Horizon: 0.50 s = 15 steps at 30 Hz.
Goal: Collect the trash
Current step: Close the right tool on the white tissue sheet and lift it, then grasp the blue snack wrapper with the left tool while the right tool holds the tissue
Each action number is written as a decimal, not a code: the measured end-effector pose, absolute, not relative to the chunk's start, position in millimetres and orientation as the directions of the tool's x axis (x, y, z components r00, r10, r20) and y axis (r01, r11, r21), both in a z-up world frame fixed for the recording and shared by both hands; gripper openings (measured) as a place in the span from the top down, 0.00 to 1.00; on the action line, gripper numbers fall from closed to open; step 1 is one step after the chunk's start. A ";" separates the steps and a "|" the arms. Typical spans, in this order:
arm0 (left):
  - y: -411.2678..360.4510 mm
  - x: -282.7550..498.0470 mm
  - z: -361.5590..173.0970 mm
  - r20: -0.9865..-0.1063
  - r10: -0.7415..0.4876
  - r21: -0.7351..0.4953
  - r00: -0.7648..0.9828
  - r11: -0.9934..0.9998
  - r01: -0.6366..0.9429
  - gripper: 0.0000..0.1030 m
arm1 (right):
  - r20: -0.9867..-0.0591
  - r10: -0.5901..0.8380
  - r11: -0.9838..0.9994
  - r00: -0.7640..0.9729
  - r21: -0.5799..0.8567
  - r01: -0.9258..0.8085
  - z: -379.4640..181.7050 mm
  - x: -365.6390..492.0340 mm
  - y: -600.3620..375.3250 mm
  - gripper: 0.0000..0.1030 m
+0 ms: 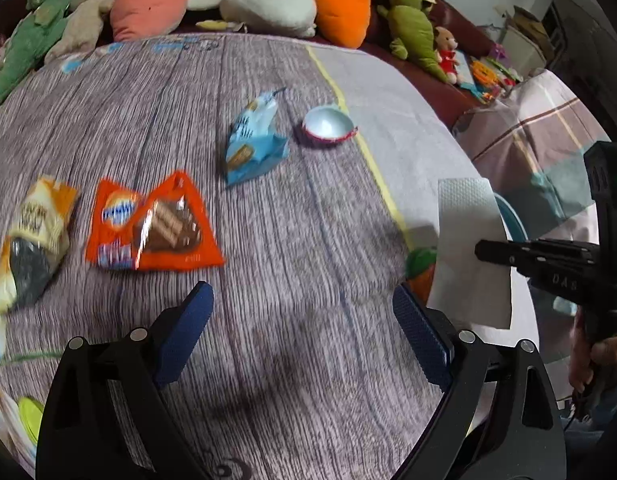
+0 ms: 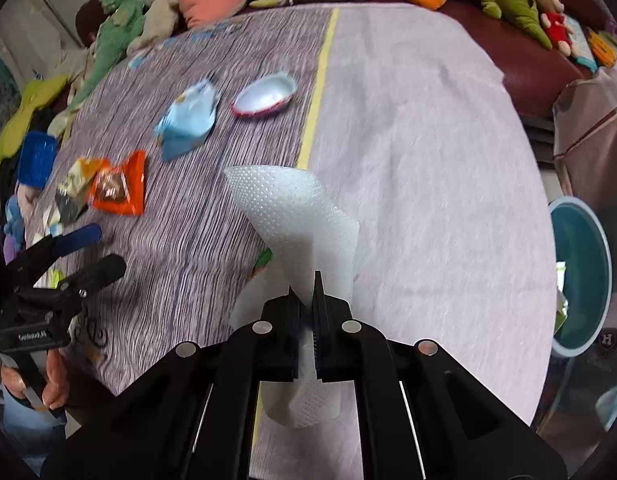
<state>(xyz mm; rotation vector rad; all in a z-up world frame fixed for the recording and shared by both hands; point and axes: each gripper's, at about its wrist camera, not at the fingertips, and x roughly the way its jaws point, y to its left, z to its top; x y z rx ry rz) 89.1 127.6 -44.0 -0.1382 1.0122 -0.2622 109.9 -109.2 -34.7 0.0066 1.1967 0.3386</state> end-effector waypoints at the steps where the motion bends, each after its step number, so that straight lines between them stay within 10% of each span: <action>1: 127.4 92.8 -41.4 -0.817 -0.277 -0.229 0.507 0.961 0.155 0.11 | -0.908 0.261 0.951 0.327 0.183 -0.251 -33.5 112.4 -111.0 0.95; 15: 139.6 187.2 -37.5 -0.835 -0.215 -0.188 0.506 0.977 0.104 0.11 | -0.891 0.270 0.958 0.366 0.210 -0.196 -27.0 171.2 -132.4 0.95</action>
